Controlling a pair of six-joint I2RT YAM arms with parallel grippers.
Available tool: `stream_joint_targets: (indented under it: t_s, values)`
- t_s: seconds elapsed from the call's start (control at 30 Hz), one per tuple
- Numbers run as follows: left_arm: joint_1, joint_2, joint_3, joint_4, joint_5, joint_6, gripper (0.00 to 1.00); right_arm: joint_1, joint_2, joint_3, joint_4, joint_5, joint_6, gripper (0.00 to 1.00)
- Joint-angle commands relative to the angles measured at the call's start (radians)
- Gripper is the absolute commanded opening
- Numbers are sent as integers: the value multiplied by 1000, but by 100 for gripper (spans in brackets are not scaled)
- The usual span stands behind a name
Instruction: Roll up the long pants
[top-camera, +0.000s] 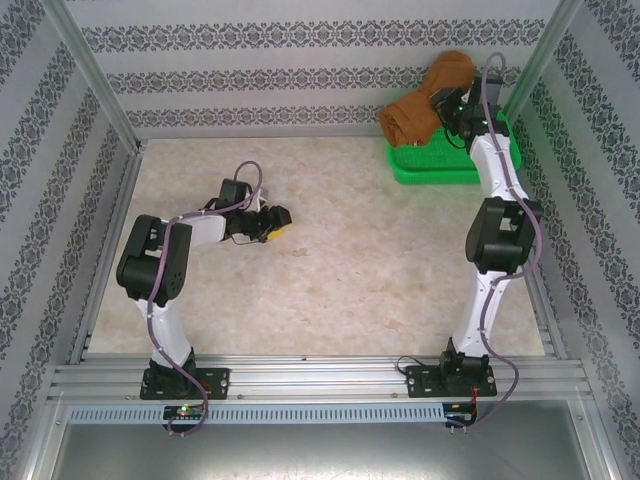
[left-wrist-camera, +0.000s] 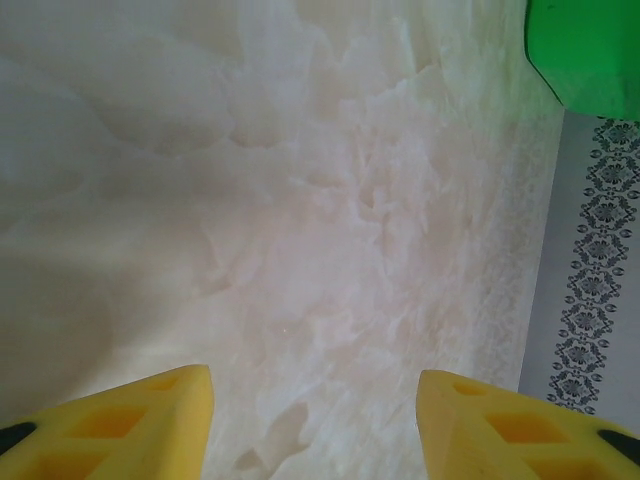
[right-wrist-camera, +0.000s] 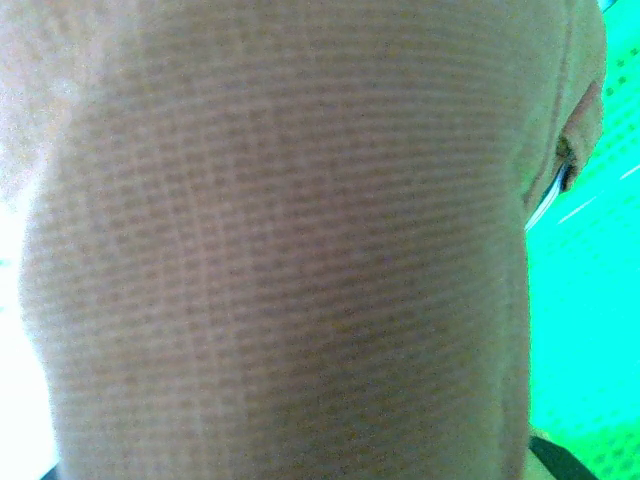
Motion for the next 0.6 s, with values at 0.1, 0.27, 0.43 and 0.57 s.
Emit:
stream_joint_targets:
  t_s: [0.1, 0.27, 0.43, 0.57]
  values:
    - [-11, 46, 61, 6, 27, -17, 55, -40, 125, 120, 130, 185, 55, 0]
    - [-10, 36, 64, -26, 0, -5, 55, -22, 168, 127, 45, 288, 66, 0]
    - [-12, 15, 52, -36, -15, -8, 55, -9, 190, 111, 25, 342, 58, 0]
    - [-13, 4, 57, -65, -27, 11, 55, -24, 233, 193, -64, 312, 96, 61]
